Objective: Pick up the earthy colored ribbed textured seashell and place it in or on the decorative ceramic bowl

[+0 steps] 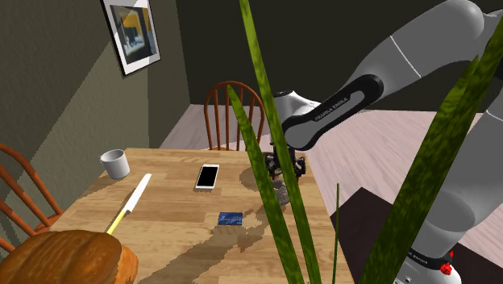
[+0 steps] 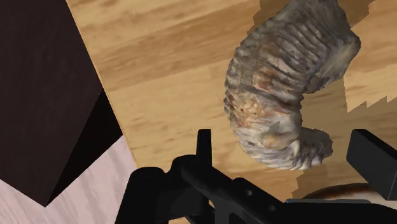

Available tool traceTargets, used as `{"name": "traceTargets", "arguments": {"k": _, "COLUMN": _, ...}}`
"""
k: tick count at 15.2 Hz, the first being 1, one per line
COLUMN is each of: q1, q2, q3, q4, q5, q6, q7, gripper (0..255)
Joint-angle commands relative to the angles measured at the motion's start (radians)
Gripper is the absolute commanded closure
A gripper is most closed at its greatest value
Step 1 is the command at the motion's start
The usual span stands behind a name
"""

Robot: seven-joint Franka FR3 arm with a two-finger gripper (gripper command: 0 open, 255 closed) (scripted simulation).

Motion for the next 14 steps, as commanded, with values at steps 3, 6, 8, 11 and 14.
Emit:
{"name": "traceTargets", "arguments": {"k": 3, "q1": 0.001, "q2": 0.043, "q3": 0.008, "q4": -0.019, "q5": -0.043, "q6": 0.04, "q7": 0.128, "gripper": 0}}
{"name": "traceTargets", "arguments": {"k": 6, "q1": -0.001, "q2": 0.074, "q3": 0.005, "q4": -0.035, "q5": -0.065, "q6": 0.083, "q7": 0.145, "gripper": 0}}
{"name": "traceTargets", "arguments": {"k": 8, "q1": -0.001, "q2": 0.08, "q3": 0.005, "q4": -0.037, "q5": -0.07, "q6": 0.091, "q7": 0.148, "gripper": 0}}
{"name": "traceTargets", "arguments": {"k": 11, "q1": -0.001, "q2": 0.08, "q3": 0.005, "q4": -0.037, "q5": -0.07, "q6": 0.091, "q7": 0.148, "gripper": 0}}
{"name": "traceTargets", "arguments": {"k": 14, "q1": -0.001, "q2": 0.08, "q3": 0.005, "q4": -0.037, "q5": -0.07, "q6": 0.091, "q7": 0.148, "gripper": 0}}
